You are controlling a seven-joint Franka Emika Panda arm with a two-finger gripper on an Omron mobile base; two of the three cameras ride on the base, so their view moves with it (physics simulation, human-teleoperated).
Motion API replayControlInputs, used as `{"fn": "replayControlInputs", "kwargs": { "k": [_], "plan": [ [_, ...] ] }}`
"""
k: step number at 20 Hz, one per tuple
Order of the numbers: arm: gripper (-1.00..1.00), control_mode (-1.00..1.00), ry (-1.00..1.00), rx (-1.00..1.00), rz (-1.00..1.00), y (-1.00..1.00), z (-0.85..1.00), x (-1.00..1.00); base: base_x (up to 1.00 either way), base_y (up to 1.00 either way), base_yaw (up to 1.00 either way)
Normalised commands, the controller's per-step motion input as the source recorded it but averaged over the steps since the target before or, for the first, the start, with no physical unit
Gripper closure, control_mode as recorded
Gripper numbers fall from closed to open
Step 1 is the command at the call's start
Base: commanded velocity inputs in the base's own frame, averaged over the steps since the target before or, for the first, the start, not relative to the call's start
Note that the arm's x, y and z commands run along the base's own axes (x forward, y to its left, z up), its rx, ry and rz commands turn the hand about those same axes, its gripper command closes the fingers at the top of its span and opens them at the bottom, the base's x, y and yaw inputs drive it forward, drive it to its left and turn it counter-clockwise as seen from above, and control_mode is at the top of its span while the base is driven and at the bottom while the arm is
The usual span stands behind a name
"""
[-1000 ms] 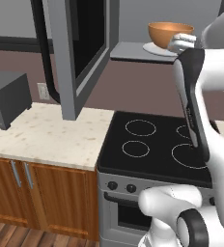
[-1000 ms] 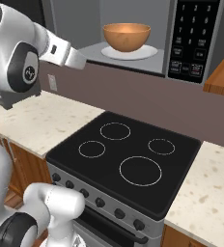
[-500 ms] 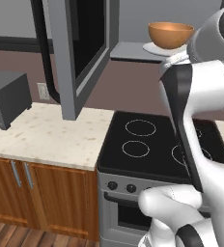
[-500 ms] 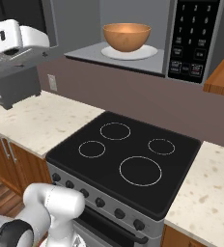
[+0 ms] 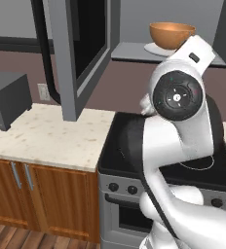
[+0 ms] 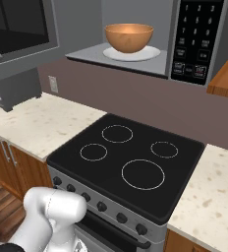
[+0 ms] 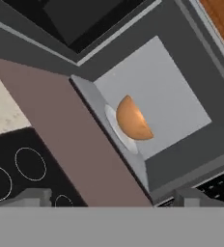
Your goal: Place the bowl containing the squash and shrimp in the microwave. Close the microwave door and press the start button to microwave the meal.
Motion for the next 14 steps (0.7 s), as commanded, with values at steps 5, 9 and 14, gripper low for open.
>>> {"fn": "replayControlInputs", "kwargs": {
  "k": [5,9,14],
  "plan": [
    [-1.00,-1.00,0.00,-0.44,0.01,0.77,0.17,-0.35,0.00,0.00,0.00],
    [-1.00,-1.00,-0.01,-0.39,0.03,0.82,0.04,-0.31,0.00,0.00,0.00],
    [-1.00,-1.00,-0.02,-0.31,0.06,0.82,0.00,-0.24,0.00,0.00,0.00]
  ]
}}
